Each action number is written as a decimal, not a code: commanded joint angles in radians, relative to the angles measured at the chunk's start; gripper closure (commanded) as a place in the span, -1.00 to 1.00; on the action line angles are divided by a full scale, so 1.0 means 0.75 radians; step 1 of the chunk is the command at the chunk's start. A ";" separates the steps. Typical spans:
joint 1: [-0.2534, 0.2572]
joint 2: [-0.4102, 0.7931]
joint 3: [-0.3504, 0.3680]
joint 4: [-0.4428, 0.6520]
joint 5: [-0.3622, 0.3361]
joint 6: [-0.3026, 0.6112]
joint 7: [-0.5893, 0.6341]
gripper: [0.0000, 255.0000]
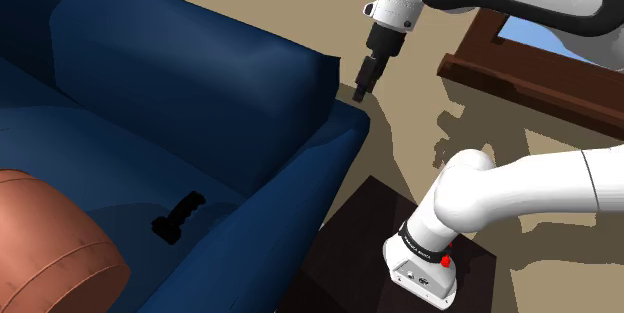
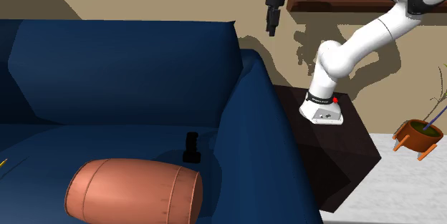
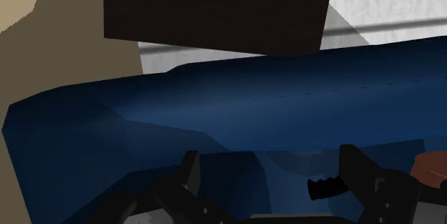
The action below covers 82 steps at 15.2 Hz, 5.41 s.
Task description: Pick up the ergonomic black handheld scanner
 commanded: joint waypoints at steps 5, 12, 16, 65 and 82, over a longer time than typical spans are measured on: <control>0.029 0.075 0.094 -0.068 0.050 0.154 0.074 -1.00; 0.074 0.282 0.259 -0.119 0.113 0.431 0.206 -1.00; 0.088 0.439 0.354 -0.107 0.122 0.587 0.287 -1.00; 0.491 2.127 0.420 0.926 -0.676 1.111 1.155 1.00; 0.443 1.937 0.488 0.900 -0.600 0.949 1.106 1.00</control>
